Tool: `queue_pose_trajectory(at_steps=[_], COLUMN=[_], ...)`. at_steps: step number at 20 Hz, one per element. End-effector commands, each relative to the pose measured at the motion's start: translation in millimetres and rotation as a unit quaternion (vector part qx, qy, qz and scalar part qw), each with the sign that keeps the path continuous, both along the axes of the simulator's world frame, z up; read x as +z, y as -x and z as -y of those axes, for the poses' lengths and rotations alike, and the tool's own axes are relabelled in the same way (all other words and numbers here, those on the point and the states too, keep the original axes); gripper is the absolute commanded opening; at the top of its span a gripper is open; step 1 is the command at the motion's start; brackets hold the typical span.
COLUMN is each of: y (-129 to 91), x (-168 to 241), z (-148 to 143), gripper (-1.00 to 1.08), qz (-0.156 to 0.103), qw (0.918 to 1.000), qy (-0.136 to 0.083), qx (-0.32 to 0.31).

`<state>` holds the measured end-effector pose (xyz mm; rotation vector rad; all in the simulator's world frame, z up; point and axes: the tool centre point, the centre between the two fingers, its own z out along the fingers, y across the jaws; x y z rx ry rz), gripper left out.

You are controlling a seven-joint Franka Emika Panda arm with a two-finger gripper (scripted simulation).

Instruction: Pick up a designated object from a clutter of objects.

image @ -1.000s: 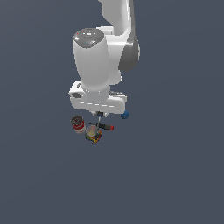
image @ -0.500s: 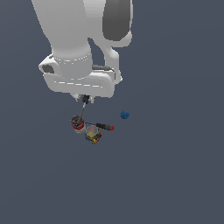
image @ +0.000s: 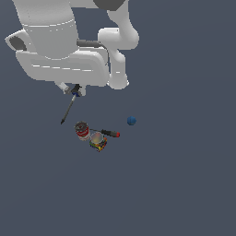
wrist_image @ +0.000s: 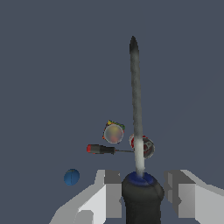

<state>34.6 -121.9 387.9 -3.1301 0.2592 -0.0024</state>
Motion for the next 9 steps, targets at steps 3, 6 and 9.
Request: queue_pose_trajectory(at_steps=[3,6,9], y=[-2.9,-4.0,-4.7], x=[14.2,18.4,19.0], z=[6.2,8.0,8.3], gripper=[-1.00,-1.00,-1.00], qz=[-0.001,-0.001,-0.001], qw=[1.0000,1.0000,1.0000], qy=[0.000,0.000,0.000], qx=[0.000,0.000,0.000])
